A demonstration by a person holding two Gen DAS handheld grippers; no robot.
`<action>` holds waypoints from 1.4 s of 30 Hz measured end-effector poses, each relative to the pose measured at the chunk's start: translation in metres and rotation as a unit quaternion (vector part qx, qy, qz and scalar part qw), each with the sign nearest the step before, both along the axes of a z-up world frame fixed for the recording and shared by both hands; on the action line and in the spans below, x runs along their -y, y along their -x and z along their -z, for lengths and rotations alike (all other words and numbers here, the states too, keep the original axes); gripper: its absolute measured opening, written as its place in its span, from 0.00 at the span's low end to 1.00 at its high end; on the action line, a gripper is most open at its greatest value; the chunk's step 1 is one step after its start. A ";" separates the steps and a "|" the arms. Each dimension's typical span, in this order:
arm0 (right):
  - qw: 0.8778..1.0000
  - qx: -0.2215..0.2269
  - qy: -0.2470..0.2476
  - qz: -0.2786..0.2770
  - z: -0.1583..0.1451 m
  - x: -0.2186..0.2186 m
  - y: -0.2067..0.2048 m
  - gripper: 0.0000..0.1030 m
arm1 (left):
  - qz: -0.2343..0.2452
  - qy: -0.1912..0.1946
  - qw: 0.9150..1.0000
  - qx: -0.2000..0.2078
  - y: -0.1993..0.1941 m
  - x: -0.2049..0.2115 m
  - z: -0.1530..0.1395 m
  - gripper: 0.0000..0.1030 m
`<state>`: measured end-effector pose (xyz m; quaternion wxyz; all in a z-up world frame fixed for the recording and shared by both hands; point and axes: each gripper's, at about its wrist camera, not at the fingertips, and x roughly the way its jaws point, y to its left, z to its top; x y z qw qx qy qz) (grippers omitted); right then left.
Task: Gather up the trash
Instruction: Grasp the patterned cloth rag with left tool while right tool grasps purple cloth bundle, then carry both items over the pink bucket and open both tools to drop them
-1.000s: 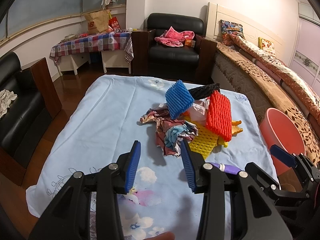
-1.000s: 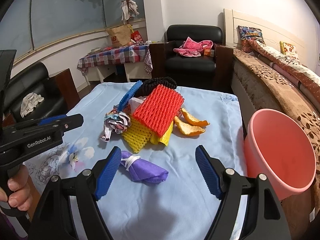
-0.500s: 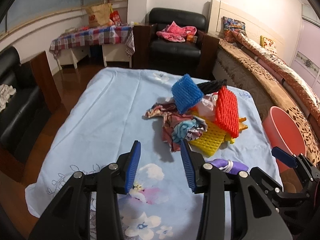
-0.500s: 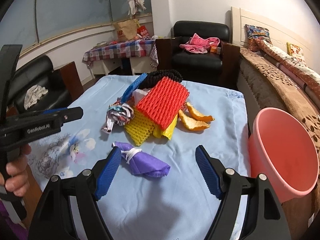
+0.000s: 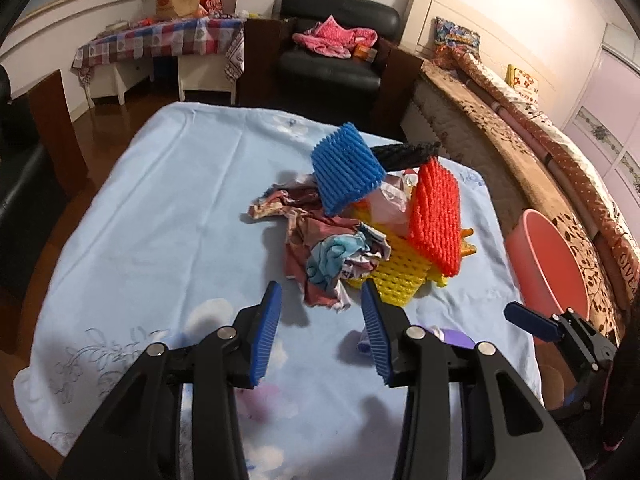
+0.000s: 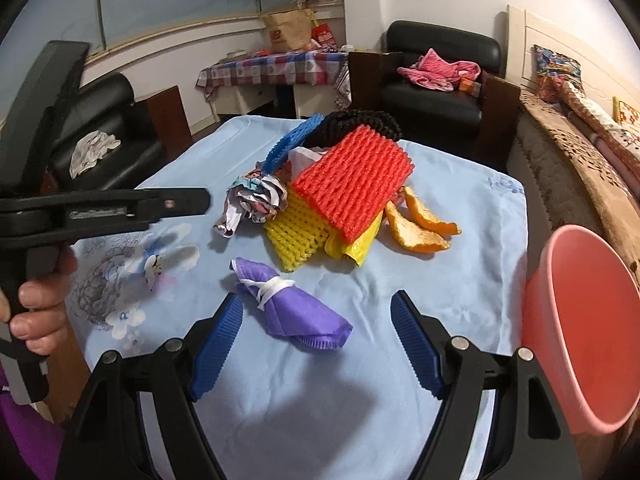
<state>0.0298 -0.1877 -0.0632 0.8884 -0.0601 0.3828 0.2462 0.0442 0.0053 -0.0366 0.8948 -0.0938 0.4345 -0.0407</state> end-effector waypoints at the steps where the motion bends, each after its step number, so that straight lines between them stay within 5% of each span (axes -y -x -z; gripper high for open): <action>1: 1.000 -0.003 0.000 -0.003 0.000 0.001 -0.002 0.73 | 0.001 -0.002 1.000 -0.002 -0.004 0.002 0.002 0.40; 6: 1.000 -0.018 0.005 -0.022 0.004 0.000 -0.013 0.73 | -0.003 -0.017 1.000 -0.018 -0.020 0.006 0.016 0.40; 8: 0.999 -0.024 0.011 -0.035 0.006 -0.003 -0.017 0.73 | -0.003 -0.016 1.000 -0.022 -0.023 0.006 0.018 0.21; 11: 0.998 -0.028 0.026 -0.054 0.012 -0.010 -0.023 0.73 | -0.003 -0.008 0.999 -0.033 -0.026 0.003 0.023 0.08; 14: 0.996 -0.034 0.045 -0.064 0.021 -0.019 -0.029 0.62 | -0.001 -0.009 1.000 -0.030 -0.023 0.000 0.021 0.05; 21: 0.996 -0.046 0.032 -0.076 0.023 -0.025 -0.026 0.28 | 0.006 -0.017 1.000 -0.001 -0.006 -0.005 0.004 0.02; 32: 0.996 -0.035 -0.073 -0.030 -0.013 0.022 0.002 0.25 | 0.034 -0.008 0.999 0.039 0.041 -0.004 -0.030 0.02; 42: 0.990 0.016 -0.101 0.098 -0.045 0.102 0.013 0.25 | 0.115 0.019 0.990 0.083 0.045 0.054 -0.066 0.02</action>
